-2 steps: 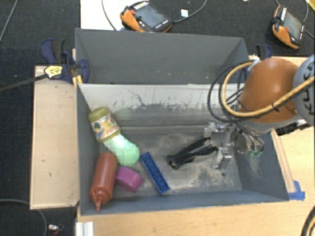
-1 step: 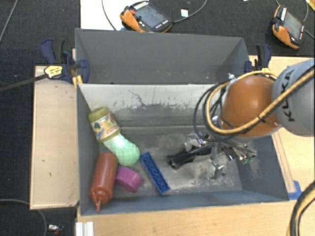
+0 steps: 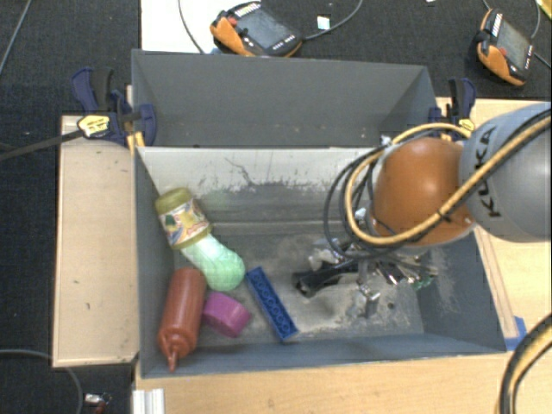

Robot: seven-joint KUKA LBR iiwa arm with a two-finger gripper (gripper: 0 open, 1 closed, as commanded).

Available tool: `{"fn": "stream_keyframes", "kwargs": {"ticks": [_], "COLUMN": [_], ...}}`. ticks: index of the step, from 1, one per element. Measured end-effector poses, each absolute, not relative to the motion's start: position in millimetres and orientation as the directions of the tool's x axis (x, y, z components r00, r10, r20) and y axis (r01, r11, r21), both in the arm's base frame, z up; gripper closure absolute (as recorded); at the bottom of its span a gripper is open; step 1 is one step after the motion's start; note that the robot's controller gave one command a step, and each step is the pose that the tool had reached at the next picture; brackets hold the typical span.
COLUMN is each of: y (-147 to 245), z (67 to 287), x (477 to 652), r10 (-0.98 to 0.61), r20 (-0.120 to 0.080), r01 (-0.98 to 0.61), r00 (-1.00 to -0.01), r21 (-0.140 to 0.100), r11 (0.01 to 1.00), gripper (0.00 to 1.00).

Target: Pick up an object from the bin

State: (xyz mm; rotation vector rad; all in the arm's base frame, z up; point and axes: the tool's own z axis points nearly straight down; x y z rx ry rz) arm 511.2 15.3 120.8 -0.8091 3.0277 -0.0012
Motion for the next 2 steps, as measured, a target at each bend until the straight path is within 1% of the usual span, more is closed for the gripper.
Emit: {"fn": "stream_keyframes", "kwargs": {"ticks": [1, 2], "y": [-21, 0], "z": [76, 192], "x": [533.7, 530.4], "r10": [-0.498, -0.514], "r20": [-0.009, -0.005], "r01": [-0.498, -0.514], "r00": [-0.867, -0.858], "r21": [-0.004, 0.0], "r11": [0.867, 0.858], "gripper": [0.0, 0.0]}}
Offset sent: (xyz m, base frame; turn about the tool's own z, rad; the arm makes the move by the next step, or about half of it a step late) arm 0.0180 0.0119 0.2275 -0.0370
